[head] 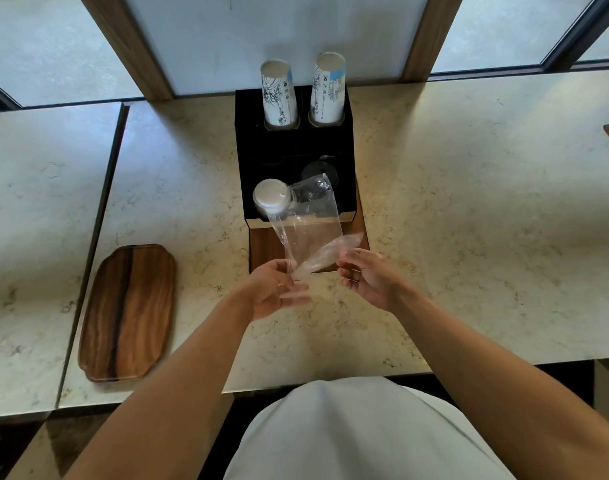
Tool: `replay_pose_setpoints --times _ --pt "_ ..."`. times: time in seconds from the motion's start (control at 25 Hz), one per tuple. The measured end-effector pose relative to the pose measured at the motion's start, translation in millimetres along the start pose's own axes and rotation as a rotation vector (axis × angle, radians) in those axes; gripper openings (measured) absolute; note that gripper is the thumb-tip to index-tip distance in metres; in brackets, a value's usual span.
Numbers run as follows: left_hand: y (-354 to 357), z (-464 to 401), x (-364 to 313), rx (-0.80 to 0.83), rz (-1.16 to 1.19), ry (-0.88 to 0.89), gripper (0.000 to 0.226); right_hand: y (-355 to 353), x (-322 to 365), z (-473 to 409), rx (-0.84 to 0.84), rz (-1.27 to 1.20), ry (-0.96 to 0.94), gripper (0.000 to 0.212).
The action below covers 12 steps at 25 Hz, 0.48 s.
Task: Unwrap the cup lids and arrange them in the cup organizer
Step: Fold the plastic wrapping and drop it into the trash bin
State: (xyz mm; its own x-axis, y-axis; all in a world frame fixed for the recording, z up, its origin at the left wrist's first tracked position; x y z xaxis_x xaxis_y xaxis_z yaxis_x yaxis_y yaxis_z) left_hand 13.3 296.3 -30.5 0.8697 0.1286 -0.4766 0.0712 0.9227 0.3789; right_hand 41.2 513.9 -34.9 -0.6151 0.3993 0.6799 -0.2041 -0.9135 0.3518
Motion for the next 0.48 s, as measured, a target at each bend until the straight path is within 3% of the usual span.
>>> replay_pose_setpoints --times 0.08,0.2,0.36,0.48 --pt "-2 1 3 0.031 -0.139 0.029 0.065 -1 -4 1 -0.019 0.08 -0.011 0.017" --pt "-3 2 2 0.054 -0.157 0.117 0.071 -2 -7 2 -0.057 0.109 -0.023 0.014" --pt "0 4 -1 0.06 -0.117 0.186 0.053 -2 -10 5 -0.101 0.233 -0.014 0.023" --pt "0 4 -5 -0.026 -0.116 0.246 0.046 -4 -12 5 -0.103 0.329 -0.009 0.027"
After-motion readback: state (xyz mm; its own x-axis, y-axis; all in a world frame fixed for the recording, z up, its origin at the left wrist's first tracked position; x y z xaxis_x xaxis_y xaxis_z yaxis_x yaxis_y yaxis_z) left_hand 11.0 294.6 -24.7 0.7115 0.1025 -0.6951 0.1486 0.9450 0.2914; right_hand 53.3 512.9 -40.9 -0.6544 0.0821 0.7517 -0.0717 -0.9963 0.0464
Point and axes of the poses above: each hand's wrist, its own z-axis away from the middle knuckle, its own y-axis out of the palm, x = y × z, the point moved 4 cm from there along -z, towards the middle knuckle, and after that the axes turned 1 degree about z, right-handed, at the moved point
